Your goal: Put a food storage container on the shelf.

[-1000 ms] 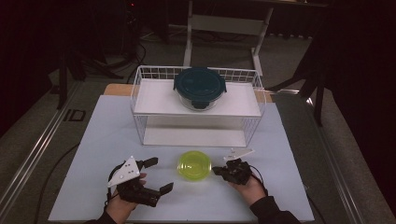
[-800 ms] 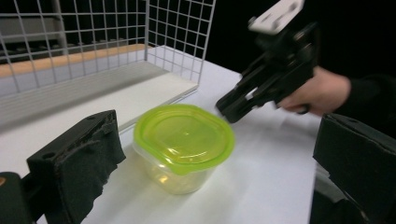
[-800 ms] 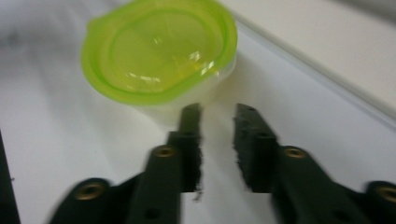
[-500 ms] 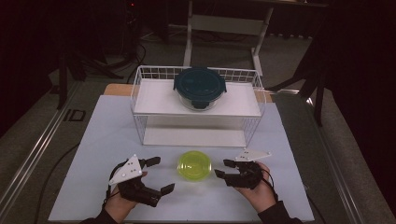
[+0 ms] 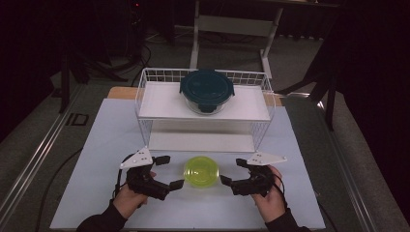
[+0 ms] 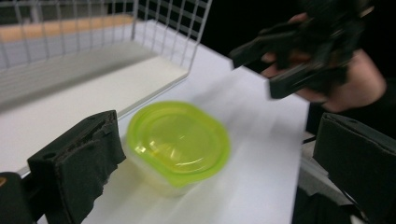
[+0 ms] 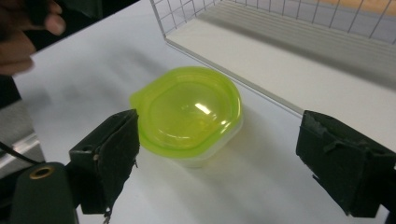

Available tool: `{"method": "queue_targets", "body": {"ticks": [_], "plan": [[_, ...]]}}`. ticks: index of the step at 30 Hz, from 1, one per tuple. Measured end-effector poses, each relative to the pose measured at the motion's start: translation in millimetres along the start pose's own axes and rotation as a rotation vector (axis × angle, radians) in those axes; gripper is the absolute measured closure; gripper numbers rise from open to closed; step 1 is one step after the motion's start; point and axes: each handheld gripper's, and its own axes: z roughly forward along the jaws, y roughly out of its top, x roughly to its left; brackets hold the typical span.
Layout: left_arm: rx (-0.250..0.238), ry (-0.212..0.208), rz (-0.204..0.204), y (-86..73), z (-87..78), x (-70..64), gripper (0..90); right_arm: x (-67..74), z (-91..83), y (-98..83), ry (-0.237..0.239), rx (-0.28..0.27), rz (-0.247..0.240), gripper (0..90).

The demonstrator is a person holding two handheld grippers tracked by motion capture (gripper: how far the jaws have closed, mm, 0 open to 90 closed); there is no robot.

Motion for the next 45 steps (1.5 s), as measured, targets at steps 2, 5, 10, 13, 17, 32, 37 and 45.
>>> {"method": "queue_targets", "body": {"ticks": [2, 5, 10, 13, 17, 32, 37, 45], "plan": [[0.006, 0.003, -0.023, 0.3, 4.1, 3.2, 0.8, -0.1, 2.2, 2.7, 0.007, 0.034, 0.030, 10.5], [0.018, 0.014, -0.071, -0.2, 12.2, 8.5, 0.8, -2.6, 8.5, 4.7, 0.032, 0.059, 0.089, 10.1], [0.110, 0.004, -0.245, -3.6, 30.2, 19.6, 4.2, -12.0, 21.8, 4.0, 0.044, 0.100, 0.225, 13.8], [0.151, 0.002, -0.331, -6.5, 38.6, 25.3, 8.7, -17.4, 28.1, 2.5, 0.047, 0.123, 0.286, 17.6], [0.167, 0.010, -0.421, -11.0, 44.0, 32.6, 23.3, -22.1, 35.5, -0.1, 0.066, 0.147, 0.369, 26.1], [0.226, -0.049, -0.639, -27.2, 55.3, 51.2, 58.6, -36.0, 51.2, -8.0, 0.105, 0.212, 0.591, 53.7], [0.241, -0.057, -0.614, -27.6, 58.8, 47.9, 72.1, -37.9, 54.5, -11.1, 0.135, 0.232, 0.645, 61.3], [0.248, -0.053, -0.591, -24.4, 57.8, 42.2, 75.5, -33.2, 54.2, -9.5, 0.137, 0.245, 0.641, 75.3]]}}
